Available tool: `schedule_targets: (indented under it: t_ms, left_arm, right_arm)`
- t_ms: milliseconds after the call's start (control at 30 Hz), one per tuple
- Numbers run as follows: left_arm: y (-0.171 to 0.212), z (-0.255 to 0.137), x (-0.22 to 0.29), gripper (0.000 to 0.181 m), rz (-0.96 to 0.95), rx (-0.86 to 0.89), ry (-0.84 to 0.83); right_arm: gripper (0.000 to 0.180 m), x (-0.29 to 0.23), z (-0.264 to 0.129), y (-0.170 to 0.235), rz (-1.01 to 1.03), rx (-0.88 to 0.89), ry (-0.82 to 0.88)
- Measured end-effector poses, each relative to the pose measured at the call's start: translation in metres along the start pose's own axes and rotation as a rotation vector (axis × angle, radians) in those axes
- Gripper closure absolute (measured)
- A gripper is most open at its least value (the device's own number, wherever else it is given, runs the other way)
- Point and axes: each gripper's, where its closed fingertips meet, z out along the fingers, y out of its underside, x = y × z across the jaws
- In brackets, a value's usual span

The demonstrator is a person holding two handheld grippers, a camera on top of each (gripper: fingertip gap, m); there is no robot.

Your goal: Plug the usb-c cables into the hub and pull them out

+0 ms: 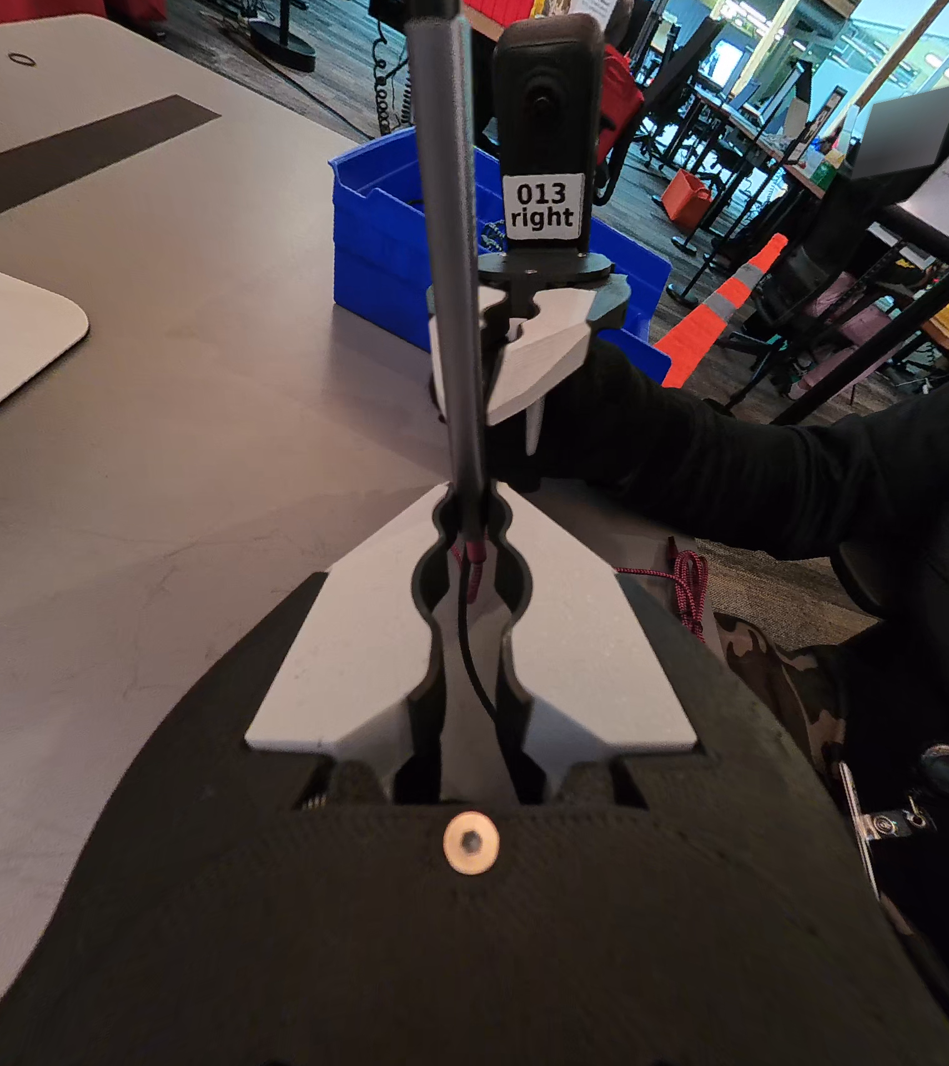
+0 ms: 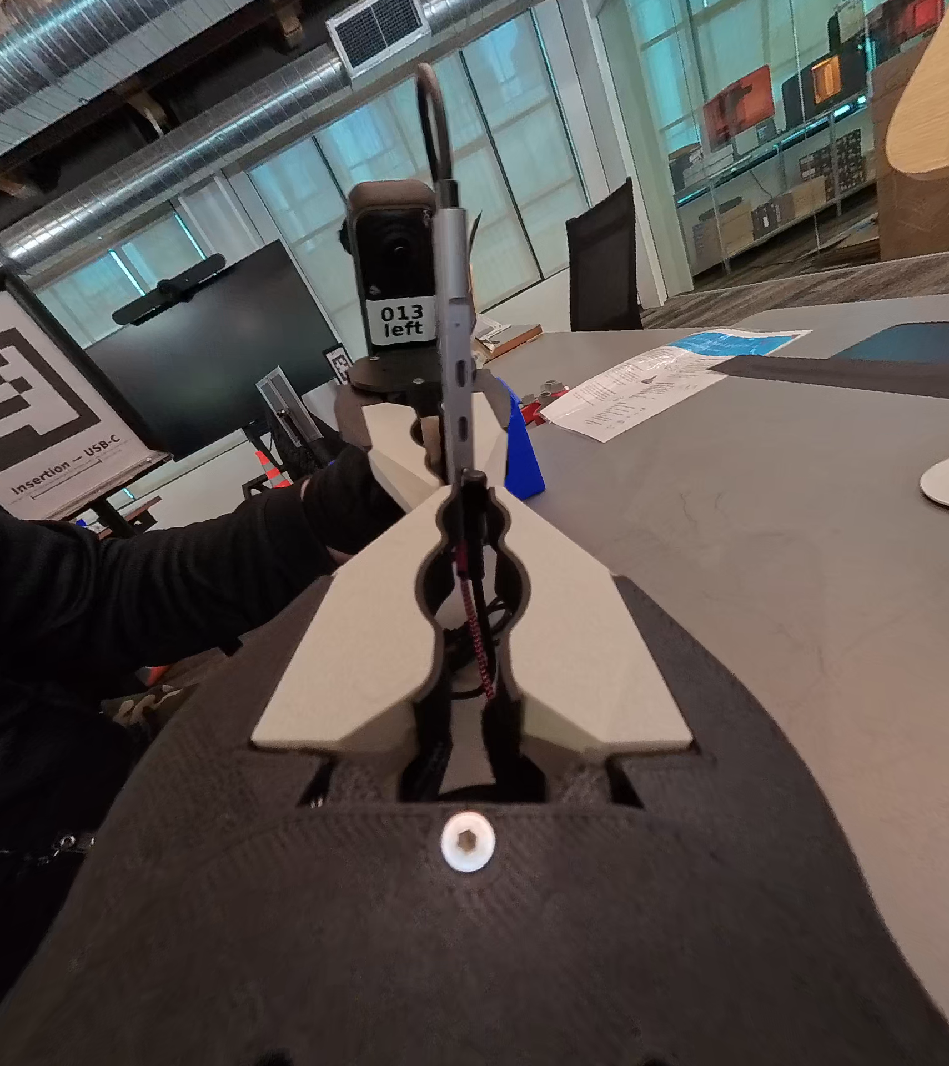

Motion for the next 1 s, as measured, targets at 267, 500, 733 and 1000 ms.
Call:
schedule_targets:
  t_ms: [267,500,733,1000]
  left_arm:
    - [0.002,0.002,0.001,0.173,0.004,-0.009,0.004]
    - [0.005,0.002,0.001,0.173,0.024,-0.065,-0.013]
    - [0.003,0.002,0.001,0.172,0.022,-0.08,-0.018]
    - [-0.012,-0.006,0.001,0.172,-0.014,0.024,0.003]
  right_arm:
    - [0.174,-0.001,0.001,0.002,-0.009,-0.018,0.001]
    - [0.174,-0.002,0.002,0.005,-0.017,-0.042,0.003]
    - [0.175,-0.001,0.0,0.005,-0.019,-0.046,0.002]
    - [0.174,-0.002,-0.001,0.003,-0.012,-0.037,-0.005]
